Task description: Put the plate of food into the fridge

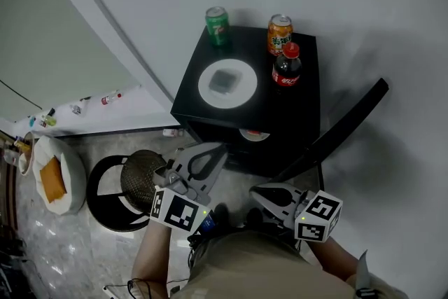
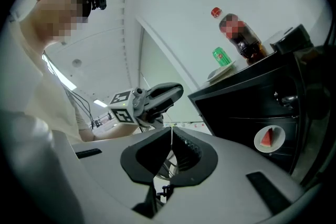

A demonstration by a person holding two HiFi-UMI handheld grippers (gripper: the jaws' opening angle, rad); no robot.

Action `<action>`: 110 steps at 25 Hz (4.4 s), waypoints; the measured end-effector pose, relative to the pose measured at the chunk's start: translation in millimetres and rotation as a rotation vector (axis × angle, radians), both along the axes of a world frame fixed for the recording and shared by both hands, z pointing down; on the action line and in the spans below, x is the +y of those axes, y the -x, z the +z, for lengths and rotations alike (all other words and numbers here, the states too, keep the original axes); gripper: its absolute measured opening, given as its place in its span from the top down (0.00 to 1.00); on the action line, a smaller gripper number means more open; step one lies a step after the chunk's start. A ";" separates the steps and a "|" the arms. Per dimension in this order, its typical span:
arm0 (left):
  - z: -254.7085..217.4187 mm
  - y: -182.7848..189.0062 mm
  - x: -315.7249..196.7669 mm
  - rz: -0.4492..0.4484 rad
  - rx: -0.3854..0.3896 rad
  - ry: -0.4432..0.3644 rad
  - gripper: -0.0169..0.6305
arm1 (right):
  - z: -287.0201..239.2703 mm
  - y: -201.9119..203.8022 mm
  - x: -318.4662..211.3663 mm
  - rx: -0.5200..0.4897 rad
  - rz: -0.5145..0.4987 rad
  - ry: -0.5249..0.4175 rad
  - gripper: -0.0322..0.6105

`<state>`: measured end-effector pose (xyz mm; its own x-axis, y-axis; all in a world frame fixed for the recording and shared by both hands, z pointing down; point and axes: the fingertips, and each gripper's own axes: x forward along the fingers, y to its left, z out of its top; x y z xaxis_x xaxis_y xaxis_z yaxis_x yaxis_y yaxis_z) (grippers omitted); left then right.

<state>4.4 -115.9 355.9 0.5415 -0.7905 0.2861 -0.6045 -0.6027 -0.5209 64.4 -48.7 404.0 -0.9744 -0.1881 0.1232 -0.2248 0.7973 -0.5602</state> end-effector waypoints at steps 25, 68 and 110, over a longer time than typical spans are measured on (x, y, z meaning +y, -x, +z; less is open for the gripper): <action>29.7 25.2 -79.6 0.235 -0.328 0.033 0.49 | 4.9 29.8 -39.1 0.085 0.180 -0.022 0.92; 53.8 27.4 -86.1 0.284 -0.498 0.032 0.49 | 8.8 36.4 -40.3 0.114 0.203 -0.018 0.92; 39.7 34.0 -62.2 0.284 -0.420 -0.093 0.86 | -17.4 45.9 -90.3 -0.108 0.344 0.248 0.91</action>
<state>-29.6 -178.1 395.6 0.5920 -0.6612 0.4608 -0.1504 -0.6524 -0.7428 18.4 -139.1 386.6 -0.8699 -0.4817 0.1061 -0.3833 0.5247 -0.7601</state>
